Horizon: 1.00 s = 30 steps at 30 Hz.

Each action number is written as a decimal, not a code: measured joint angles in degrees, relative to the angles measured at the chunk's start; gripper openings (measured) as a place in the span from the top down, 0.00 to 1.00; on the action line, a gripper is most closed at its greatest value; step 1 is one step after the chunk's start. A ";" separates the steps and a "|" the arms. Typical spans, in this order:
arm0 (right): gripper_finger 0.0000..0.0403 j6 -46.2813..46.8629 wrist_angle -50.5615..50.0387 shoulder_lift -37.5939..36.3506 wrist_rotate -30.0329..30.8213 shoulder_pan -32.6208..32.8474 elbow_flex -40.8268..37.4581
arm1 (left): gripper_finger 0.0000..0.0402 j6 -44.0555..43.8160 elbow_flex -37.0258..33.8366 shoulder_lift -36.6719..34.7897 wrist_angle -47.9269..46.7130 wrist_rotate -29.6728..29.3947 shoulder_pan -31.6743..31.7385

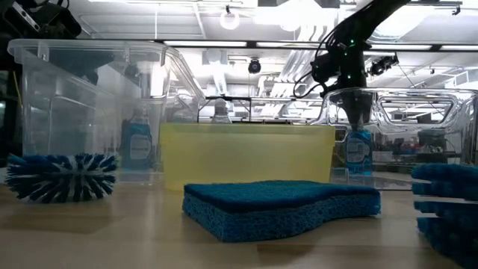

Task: Pick & Place Kitchen Sink Supplies
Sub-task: Put the dishwashing liquid bottle into the yellow bin

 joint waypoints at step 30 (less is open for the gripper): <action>0.59 -1.34 -11.18 -3.56 -0.10 4.06 14.81 | 0.99 0.00 0.00 0.00 0.00 0.00 -0.01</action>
